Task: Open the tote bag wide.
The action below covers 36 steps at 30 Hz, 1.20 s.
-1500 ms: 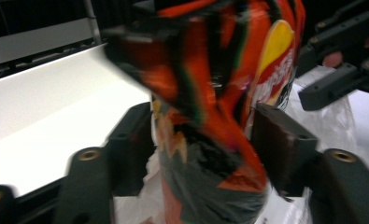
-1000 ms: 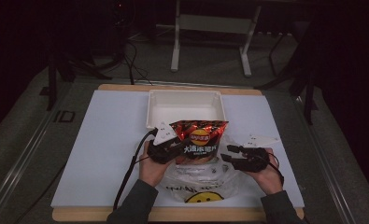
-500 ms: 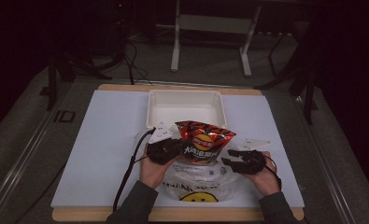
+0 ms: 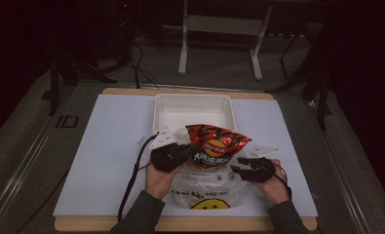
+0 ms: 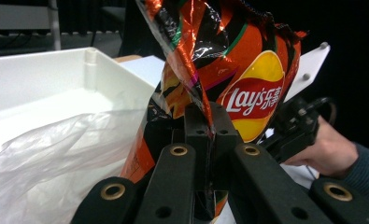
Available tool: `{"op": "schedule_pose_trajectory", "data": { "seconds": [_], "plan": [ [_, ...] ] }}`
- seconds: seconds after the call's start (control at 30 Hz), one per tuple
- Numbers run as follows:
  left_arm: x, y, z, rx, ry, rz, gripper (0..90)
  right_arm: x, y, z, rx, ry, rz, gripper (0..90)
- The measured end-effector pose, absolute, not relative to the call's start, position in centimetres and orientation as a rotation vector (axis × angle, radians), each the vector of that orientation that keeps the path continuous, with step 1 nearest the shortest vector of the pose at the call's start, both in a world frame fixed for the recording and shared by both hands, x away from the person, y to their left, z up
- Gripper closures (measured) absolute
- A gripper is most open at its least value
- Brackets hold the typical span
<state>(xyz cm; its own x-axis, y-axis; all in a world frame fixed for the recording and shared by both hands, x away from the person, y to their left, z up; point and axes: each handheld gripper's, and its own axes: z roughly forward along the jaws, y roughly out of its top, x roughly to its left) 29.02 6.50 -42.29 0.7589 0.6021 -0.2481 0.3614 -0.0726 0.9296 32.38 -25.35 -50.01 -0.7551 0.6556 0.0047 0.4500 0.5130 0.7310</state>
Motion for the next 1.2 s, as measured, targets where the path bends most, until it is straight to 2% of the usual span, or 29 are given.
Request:
{"op": "schedule_pose_trajectory", "data": {
  "seconds": [1.2],
  "plan": [
    [27.6, 6.7, -37.6, 1.573, 0.695, 0.221, 89.7, 31.3, -25.5, -48.3, 0.876, 2.437, 1.143, 53.7]
  ]
}}
